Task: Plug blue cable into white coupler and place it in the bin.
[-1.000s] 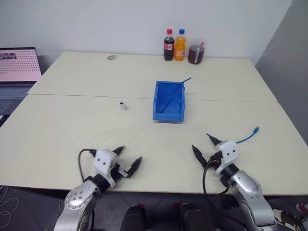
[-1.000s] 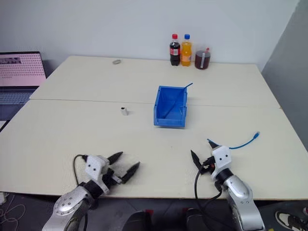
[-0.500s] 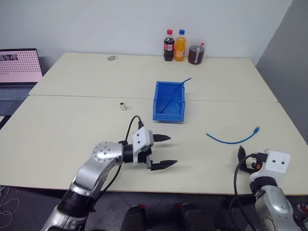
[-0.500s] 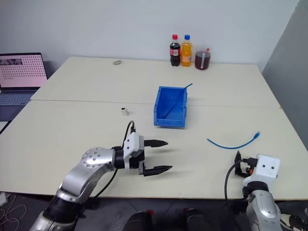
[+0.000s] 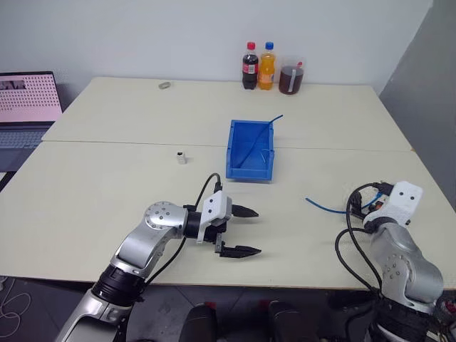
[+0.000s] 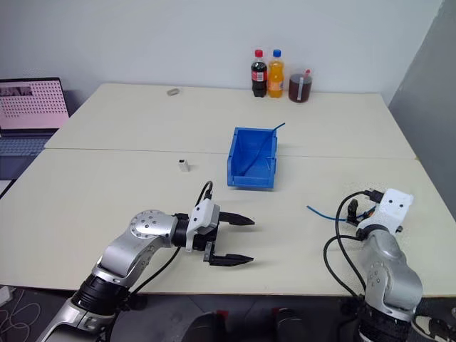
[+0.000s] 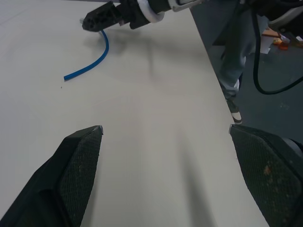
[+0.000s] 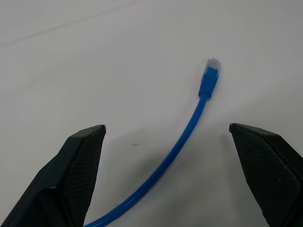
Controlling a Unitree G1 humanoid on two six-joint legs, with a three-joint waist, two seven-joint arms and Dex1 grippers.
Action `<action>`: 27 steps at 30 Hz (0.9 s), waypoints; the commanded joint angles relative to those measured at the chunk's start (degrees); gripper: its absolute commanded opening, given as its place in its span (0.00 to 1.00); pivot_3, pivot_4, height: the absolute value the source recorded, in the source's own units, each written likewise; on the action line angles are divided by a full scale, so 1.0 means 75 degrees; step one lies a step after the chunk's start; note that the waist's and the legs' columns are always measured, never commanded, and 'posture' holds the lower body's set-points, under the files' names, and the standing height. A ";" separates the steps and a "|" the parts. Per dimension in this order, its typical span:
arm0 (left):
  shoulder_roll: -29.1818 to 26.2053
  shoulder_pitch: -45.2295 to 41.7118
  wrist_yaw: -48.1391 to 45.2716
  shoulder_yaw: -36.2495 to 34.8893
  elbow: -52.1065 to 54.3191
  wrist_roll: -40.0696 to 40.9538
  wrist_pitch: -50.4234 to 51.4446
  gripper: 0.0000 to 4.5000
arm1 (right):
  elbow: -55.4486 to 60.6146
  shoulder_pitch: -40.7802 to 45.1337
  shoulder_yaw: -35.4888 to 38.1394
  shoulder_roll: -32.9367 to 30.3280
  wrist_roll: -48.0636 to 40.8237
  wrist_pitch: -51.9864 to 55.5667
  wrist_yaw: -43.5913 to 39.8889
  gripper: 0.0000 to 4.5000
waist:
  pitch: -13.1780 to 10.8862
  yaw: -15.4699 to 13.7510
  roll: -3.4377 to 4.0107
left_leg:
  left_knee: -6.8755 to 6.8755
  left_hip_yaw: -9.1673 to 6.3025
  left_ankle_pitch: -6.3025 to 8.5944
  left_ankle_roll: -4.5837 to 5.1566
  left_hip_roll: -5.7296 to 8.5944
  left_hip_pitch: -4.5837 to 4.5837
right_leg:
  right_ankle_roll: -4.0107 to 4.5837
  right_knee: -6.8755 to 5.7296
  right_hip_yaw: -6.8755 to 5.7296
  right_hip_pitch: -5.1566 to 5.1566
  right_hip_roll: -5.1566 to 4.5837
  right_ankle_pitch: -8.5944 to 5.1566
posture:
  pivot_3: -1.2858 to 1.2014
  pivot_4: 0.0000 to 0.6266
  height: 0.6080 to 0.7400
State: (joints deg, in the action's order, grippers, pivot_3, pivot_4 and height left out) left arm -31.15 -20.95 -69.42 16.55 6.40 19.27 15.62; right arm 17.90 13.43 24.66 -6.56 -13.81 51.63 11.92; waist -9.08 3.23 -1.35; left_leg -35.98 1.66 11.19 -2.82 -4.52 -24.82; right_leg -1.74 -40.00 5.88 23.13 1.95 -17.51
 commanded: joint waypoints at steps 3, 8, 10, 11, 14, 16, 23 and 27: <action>0.0032 -0.0035 -0.0019 -0.0031 0.0166 -0.0045 -0.0208 1.00 | -0.0852 0.0720 -0.0131 -0.0179 0.0315 -0.0342 0.0150 0.89 | 0.0000 0.0011 0.0002 | 0.0001 -0.0002 0.0000 0.0000 -0.0002 0.0000 | 0.0000 -0.0002 -0.0002 0.0003 0.0002 0.0000 | 0.52 0.24 1.00; -0.0006 0.0006 -0.0029 -0.0035 0.0167 -0.0077 -0.0271 1.00 | -0.1072 0.0893 -0.0073 0.0030 0.0293 -0.0487 0.0328 0.63 | 0.0000 0.0010 0.0002 | 0.0004 -0.0004 0.0000 0.0000 -0.0003 0.0000 | 0.0001 -0.0002 -0.0004 0.0003 0.0004 -0.0001 | 0.52 0.24 1.00; -0.0017 0.0018 -0.0028 -0.0036 0.0166 -0.0087 -0.0293 1.00 | -0.1123 0.0936 -0.0034 0.0057 0.0303 -0.0555 0.0390 0.51 | 0.0000 0.0010 0.0002 | 0.0003 -0.0003 0.0000 0.0000 -0.0003 0.0000 | 0.0001 -0.0001 -0.0002 0.0003 0.0003 -0.0001 | 0.52 0.24 1.00; -0.0015 0.0018 -0.0008 -0.0050 0.0161 -0.0094 -0.0301 1.00 | -0.1136 0.0959 -0.0021 0.0060 0.0310 -0.0599 0.0426 0.45 | 0.0000 0.0011 0.0002 | 0.0003 -0.0002 0.0000 0.0000 -0.0003 0.0000 | 0.0000 -0.0001 -0.0002 0.0003 0.0003 0.0000 | 0.52 0.24 1.00; 0.0018 -0.0021 0.0061 -0.0109 0.0148 -0.0070 -0.0259 1.00 | -0.1157 0.1042 0.0080 0.0064 0.0274 -0.0680 0.0557 0.29 | 0.0000 0.0011 0.0002 | 0.0003 -0.0002 0.0000 0.0000 -0.0003 0.0000 | 0.0000 -0.0002 -0.0002 0.0003 0.0003 0.0000 | 0.52 0.24 1.00; 0.0055 -0.0047 0.0140 -0.0158 0.0143 -0.0050 -0.0212 1.00 | -0.1145 0.1100 0.0215 0.0098 0.0179 -0.0661 0.0626 0.18 | 0.0000 0.0011 0.0002 | 0.0003 -0.0002 0.0000 0.0000 -0.0003 0.0000 | 0.0000 -0.0002 -0.0002 0.0003 0.0003 0.0000 | 0.52 0.24 1.00; 0.0390 -0.0288 0.0896 -0.0401 0.0089 0.0026 0.0308 1.00 | -0.0749 0.1105 0.0459 -0.0124 -0.0105 -0.0055 0.0442 0.01 | -0.0001 0.0006 0.0004 | 0.0003 -0.0002 0.0000 0.0001 -0.0003 0.0000 | 0.0000 -0.0001 -0.0002 0.0003 0.0003 0.0000 | 0.52 0.24 1.00; 0.0515 -0.0446 0.1114 -0.0483 0.0060 0.0117 0.0579 1.00 | -0.0526 0.1015 0.0459 -0.0208 -0.0191 0.0203 0.0320 0.01 | -0.0002 0.0007 0.0005 | 0.0003 -0.0002 0.0000 0.0001 -0.0002 -0.0001 | 0.0000 -0.0002 -0.0001 0.0003 0.0003 0.0000 | 0.52 0.24 1.00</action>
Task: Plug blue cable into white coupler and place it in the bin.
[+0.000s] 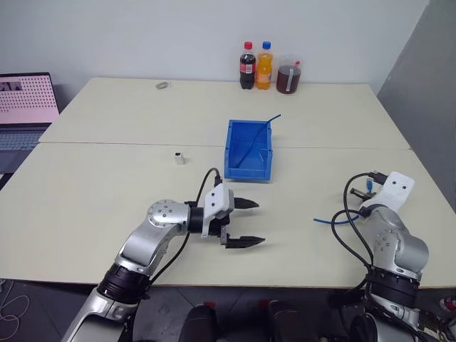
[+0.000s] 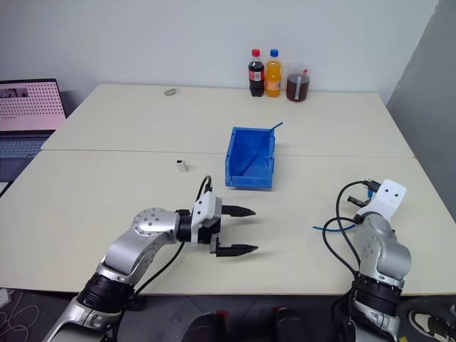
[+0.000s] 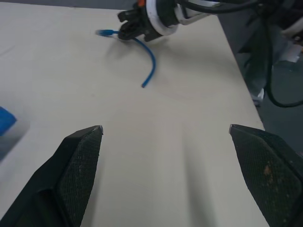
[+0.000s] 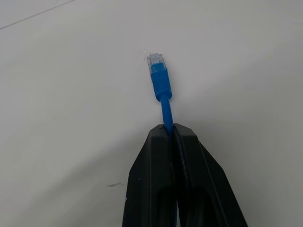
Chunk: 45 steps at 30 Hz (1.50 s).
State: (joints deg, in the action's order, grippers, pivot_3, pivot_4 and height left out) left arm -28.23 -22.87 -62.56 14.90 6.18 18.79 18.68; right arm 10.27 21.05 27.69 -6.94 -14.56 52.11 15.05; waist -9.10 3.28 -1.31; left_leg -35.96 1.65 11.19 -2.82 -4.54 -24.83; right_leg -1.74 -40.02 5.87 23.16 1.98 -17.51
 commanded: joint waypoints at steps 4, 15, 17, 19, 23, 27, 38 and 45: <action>0.0190 -0.0388 0.0265 -0.0354 0.0143 0.0399 0.0677 1.00 | 0.0684 -0.0019 0.0033 -0.0375 -0.0238 0.0404 -0.0407 0.01 | 0.0000 0.0002 0.0000 | 0.0000 0.0000 0.0000 0.0000 0.0000 0.0000 | -0.0001 0.0000 0.0000 0.0000 0.0001 0.0000 | 0.52 0.24 1.00; -0.0516 -0.0436 -0.0573 -0.0201 0.0272 0.0317 0.0683 1.00 | 0.2495 -0.0581 -0.2687 -0.4406 -0.1391 0.0349 -0.5709 0.01 | -0.0014 0.0030 0.0022 | 0.0001 0.0003 0.0001 0.0001 0.0004 -0.0001 | -0.0009 0.0006 0.0006 0.0000 0.0000 -0.0006 | 0.52 0.24 1.00; -0.0767 -0.0244 -0.0729 -0.0283 0.0403 0.0395 0.0717 1.00 | 0.2466 -0.0458 -0.3366 -0.5144 -0.1084 -0.0630 -0.6786 0.01 | -0.0019 0.0066 0.0028 | 0.0003 -0.0001 0.0001 0.0002 0.0001 0.0001 | -0.0009 0.0009 0.0005 0.0001 0.0005 -0.0007 | 0.52 0.24 1.00; -0.1044 0.0030 -0.0850 -0.0413 0.0559 0.0488 0.0728 1.00 | 0.2092 -0.0138 -0.4145 -0.5607 -0.0590 -0.1863 -0.7720 0.01 | -0.0022 0.0098 0.0022 | 0.0005 -0.0002 0.0002 0.0003 -0.0002 0.0007 | -0.0005 0.0008 0.0003 0.0000 0.0007 -0.0013 | 0.52 0.24 1.00; -0.1786 0.0954 -0.1035 -0.0968 0.0834 0.0765 0.0855 1.00 | 0.0489 0.1071 -0.6001 -0.5423 0.0576 -0.4933 -0.9782 0.01 | -0.0035 0.0225 0.0008 | 0.0002 -0.0008 0.0002 0.0004 -0.0008 0.0008 | -0.0002 0.0007 0.0001 0.0002 0.0013 -0.0014 | 0.52 0.24 1.00; -0.2611 0.1792 -0.1249 -0.1484 0.0534 0.0497 0.0392 1.00 | -0.1344 0.2365 -0.7086 -0.4386 0.1255 -0.6350 -1.0730 0.01 | -0.0060 0.0204 -0.0011 | -0.0003 -0.0009 0.0002 0.0003 -0.0010 0.0006 | -0.0001 0.0006 -0.0008 0.0002 0.0010 -0.0015 | 0.52 0.24 1.00; -0.2773 0.2153 -0.0858 -0.1978 0.0056 0.0296 -0.0104 1.00 | -0.3789 0.3138 -0.7657 -0.2861 0.2252 -0.7787 -1.1048 0.26 | -0.0072 -0.0117 -0.0025 | -0.0004 0.0010 0.0001 0.0001 -0.0006 0.0002 | 0.0048 0.0004 -0.0019 0.0005 -0.0019 0.0000 | 0.52 0.24 1.00; -0.2305 0.1595 -0.0816 -0.1551 -0.0268 0.0142 -0.0207 1.00 | -0.3100 0.2796 -0.7378 -0.3152 0.2091 -0.6951 -1.1471 0.65 | -0.0071 -0.0194 -0.0024 | -0.0006 0.0008 0.0001 0.0001 -0.0009 0.0004 | 0.0050 -0.0008 -0.0020 0.0006 -0.0011 0.0001 | 0.52 0.24 1.00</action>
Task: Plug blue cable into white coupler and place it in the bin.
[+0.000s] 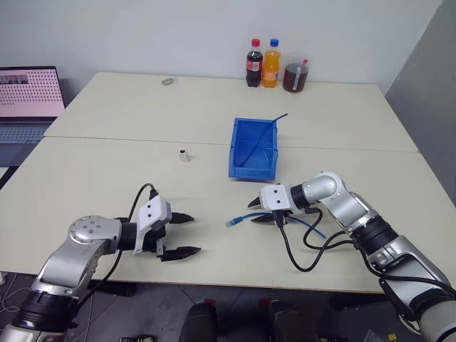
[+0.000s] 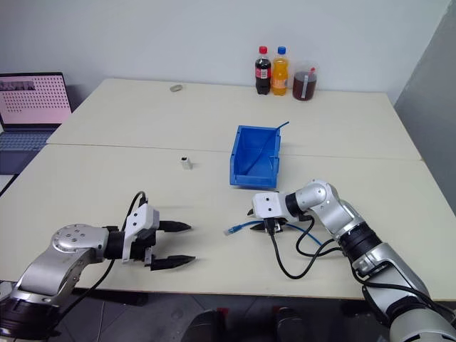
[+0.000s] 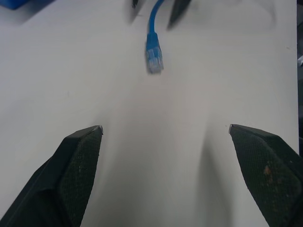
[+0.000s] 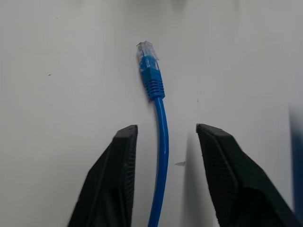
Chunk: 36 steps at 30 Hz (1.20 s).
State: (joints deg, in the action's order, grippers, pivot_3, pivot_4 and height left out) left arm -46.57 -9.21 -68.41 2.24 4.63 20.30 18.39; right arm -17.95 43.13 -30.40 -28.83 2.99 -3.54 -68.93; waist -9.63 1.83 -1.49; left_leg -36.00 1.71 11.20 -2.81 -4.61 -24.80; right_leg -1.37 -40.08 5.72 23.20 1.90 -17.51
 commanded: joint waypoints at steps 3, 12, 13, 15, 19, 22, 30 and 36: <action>0.0355 -0.0493 -0.0077 0.0401 -0.0253 -0.0223 -0.0289 1.00 | 0.1553 -0.0505 0.0710 -0.0577 -0.0613 0.1283 -0.0429 0.79 | 0.0000 -0.0014 0.0000 | -0.0002 -0.0001 0.0000 0.0000 0.0002 -0.0001 | 0.0000 -0.0001 0.0000 0.0000 0.0000 0.0000 | 0.52 0.24 1.00; 0.1284 -0.1125 0.0529 0.1222 -0.1099 -0.1166 -0.0627 1.00 | 0.5083 -0.2407 0.2121 -0.1192 -0.1666 0.4175 0.0689 0.94 | 0.0004 -0.0021 -0.0004 | -0.0005 -0.0011 0.0000 0.0000 0.0005 -0.0001 | -0.0001 -0.0004 -0.0004 -0.0008 0.0001 0.0001 | 0.52 0.24 1.00; 0.1375 -0.1193 0.0603 0.1313 -0.1157 -0.1275 -0.0642 1.00 | 0.5427 -0.2639 0.2198 -0.1197 -0.1718 0.4421 0.0882 0.94 | 0.0006 -0.0013 0.0000 | -0.0005 -0.0010 0.0000 0.0000 0.0005 -0.0001 | -0.0002 -0.0004 -0.0002 -0.0008 0.0002 0.0001 | 0.52 0.24 1.00; 0.1484 -0.1284 0.0681 0.1453 -0.1208 -0.1425 -0.0604 1.00 | 0.5917 -0.2948 0.2293 -0.1200 -0.1802 0.4816 0.1159 0.94 | 0.0008 -0.0018 0.0002 | -0.0007 -0.0013 0.0000 0.0000 0.0007 0.0002 | -0.0024 -0.0008 -0.0002 -0.0010 0.0003 -0.0008 | 0.52 0.24 1.00; 0.1597 -0.1352 0.0762 0.1740 -0.1196 -0.1706 -0.0408 0.92 | 0.6495 -0.3184 0.2427 -0.1074 -0.1940 0.5460 0.1733 0.94 | 0.0013 -0.0014 0.0002 | -0.0016 -0.0014 -0.0001 -0.0001 0.0008 0.0003 | -0.0055 -0.0009 0.0002 -0.0016 0.0004 -0.0009 | 0.52 0.24 1.00; 0.1580 -0.1317 0.0666 0.1875 -0.1049 -0.1744 -0.0253 0.80 | 0.6699 -0.3188 0.2431 -0.1071 -0.2029 0.5720 0.1951 0.94 | 0.0020 -0.0016 -0.0001 | -0.0026 -0.0014 -0.0002 -0.0001 0.0009 0.0004 | -0.0065 -0.0008 0.0005 -0.0020 0.0004 -0.0005 | 0.52 0.24 1.00; 0.1513 -0.1229 0.0564 0.2023 -0.0799 -0.1735 0.0047 0.44 | 0.6935 -0.3254 0.2487 -0.1139 -0.2270 0.5923 0.2342 0.94 | 0.0024 -0.0015 -0.0002 | -0.0022 -0.0013 -0.0001 -0.0001 0.0010 0.0003 | -0.0061 -0.0003 0.0005 -0.0022 0.0004 -0.0008 | 0.52 0.24 1.00; 0.1510 -0.1150 0.0522 0.2148 -0.0649 -0.1747 0.0069 0.21 | 0.7040 -0.3423 0.2545 -0.1150 -0.2315 0.5943 0.2653 0.94 | 0.0024 -0.0015 -0.0003 | -0.0020 -0.0013 -0.0001 0.0000 0.0010 0.0003 | -0.0061 -0.0001 0.0005 -0.0023 0.0004 -0.0009 | 0.52 0.24 1.00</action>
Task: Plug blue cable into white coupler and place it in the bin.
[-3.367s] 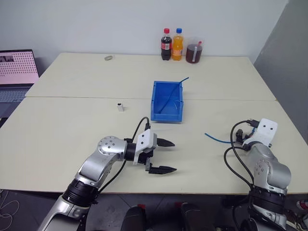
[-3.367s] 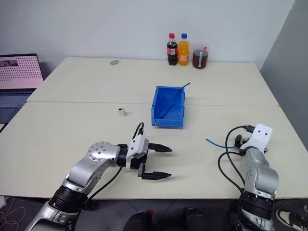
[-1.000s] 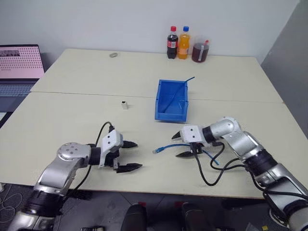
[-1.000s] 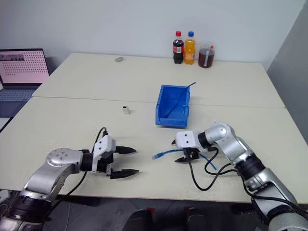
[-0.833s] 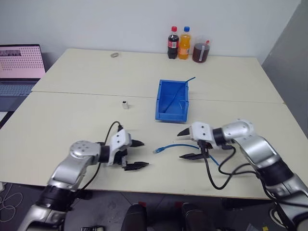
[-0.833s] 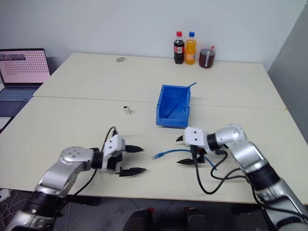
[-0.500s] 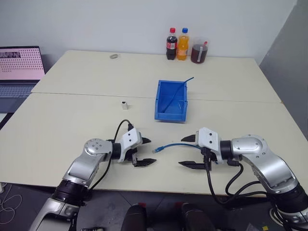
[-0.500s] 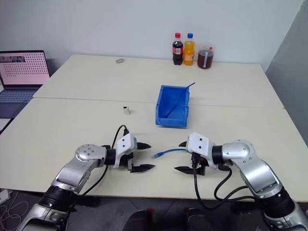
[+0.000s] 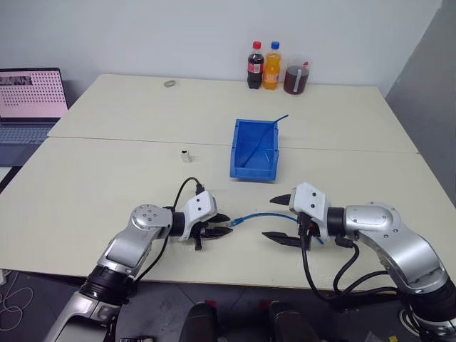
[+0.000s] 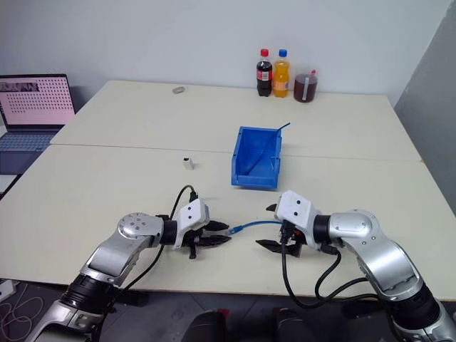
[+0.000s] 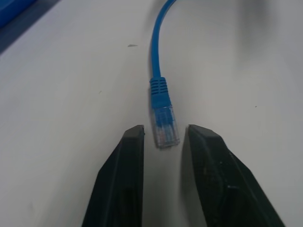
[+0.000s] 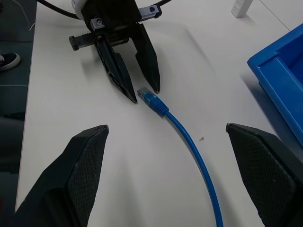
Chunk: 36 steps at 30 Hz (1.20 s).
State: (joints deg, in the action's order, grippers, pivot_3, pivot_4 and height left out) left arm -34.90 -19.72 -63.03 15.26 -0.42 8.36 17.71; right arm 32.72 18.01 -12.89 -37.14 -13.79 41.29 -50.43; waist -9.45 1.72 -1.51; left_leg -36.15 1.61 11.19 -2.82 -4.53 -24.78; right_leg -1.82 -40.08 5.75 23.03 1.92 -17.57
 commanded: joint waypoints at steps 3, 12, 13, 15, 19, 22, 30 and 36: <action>-0.0095 0.0268 -0.0303 0.0443 0.0031 -0.0161 0.0007 0.05 | 0.0312 -0.0207 0.0255 -0.0063 0.0053 -0.0232 0.0445 0.94 | 0.0002 0.0002 0.0000 | 0.0000 0.0000 0.0000 0.0000 0.0000 0.0000 | 0.0000 0.0000 0.0001 -0.0001 0.0000 0.0000 | 0.52 0.24 1.00; 0.0193 -0.0713 -0.0297 -0.0371 -0.0597 0.0402 -0.0543 0.05 | 0.0764 -0.1035 0.0768 0.0062 -0.0914 -0.0512 0.0386 0.94 | 0.0000 0.0000 -0.0004 | -0.0001 -0.0002 0.0000 0.0000 0.0001 -0.0001 | -0.0002 0.0000 -0.0003 0.0000 0.0001 0.0001 | 0.52 0.24 1.00; 0.0268 -0.0865 -0.0347 -0.0509 -0.0568 0.0643 -0.0375 0.05 | 0.0920 -0.1067 0.0913 0.0140 -0.1362 -0.0187 0.0388 0.94 | 0.0000 0.0001 -0.0004 | -0.0001 -0.0004 0.0000 0.0000 0.0000 -0.0001 | -0.0002 0.0000 -0.0003 0.0000 0.0003 0.0001 | 0.52 0.24 1.00; 0.0346 -0.1105 -0.0525 -0.0748 -0.0454 0.1134 0.0044 0.05 | 0.1155 -0.1137 0.1133 0.0327 -0.2058 0.0252 0.0489 0.94 | -0.0002 0.0001 -0.0007 | -0.0001 -0.0006 0.0000 0.0000 -0.0002 -0.0003 | -0.0003 -0.0002 -0.0003 0.0001 0.0005 0.0001 | 0.52 0.24 1.00; 0.0421 -0.1417 -0.0759 -0.1227 -0.0176 0.2189 0.1170 0.05 | 0.1374 -0.1284 0.1308 0.0545 -0.2890 0.0816 0.0730 0.94 | -0.0001 0.0022 -0.0006 | -0.0001 -0.0009 0.0000 0.0000 -0.0003 -0.0004 | -0.0002 -0.0001 -0.0004 0.0000 0.0008 0.0001 | 0.52 0.24 1.00; 0.0433 -0.1531 -0.0839 -0.1541 0.0062 0.2956 0.2045 0.05 | 0.1334 -0.1347 0.1412 0.0716 -0.3183 0.0957 0.1036 0.94 | -0.0002 0.0031 -0.0006 | 0.0000 -0.0008 0.0000 0.0000 -0.0003 -0.0004 | -0.0002 0.0000 -0.0002 0.0000 0.0008 0.0001 | 0.52 0.24 1.00; 0.0390 -0.1552 -0.0701 -0.1994 0.0728 0.4446 0.3773 0.05 | 0.0172 -0.0701 0.1903 0.1640 -0.3962 0.1041 0.1728 0.94 | -0.0002 0.0031 -0.0006 | -0.0002 -0.0015 0.0000 0.0000 -0.0003 -0.0004 | -0.0003 -0.0002 -0.0006 0.0000 0.0009 0.0001 | 0.52 0.24 1.00; 0.0364 -0.1502 -0.0589 -0.2013 0.0913 0.4597 0.3954 0.05 | -0.0533 0.0010 0.2012 0.1887 -0.4365 0.1062 0.1722 0.94 | -0.0002 0.0027 -0.0006 | 0.0000 -0.0014 0.0000 0.0000 -0.0003 -0.0005 | -0.0001 -0.0001 -0.0005 0.0001 0.0010 0.0001 | 0.52 0.24 1.00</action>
State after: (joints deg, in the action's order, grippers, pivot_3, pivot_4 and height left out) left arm -31.79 -30.36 -67.86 1.75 4.28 41.38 47.18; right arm 28.62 16.55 0.87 -23.43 -44.16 49.39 -37.26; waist -9.47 1.92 -1.56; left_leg -36.15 1.50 11.19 -2.82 -4.56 -24.81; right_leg -1.83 -40.09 5.72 23.04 2.00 -17.57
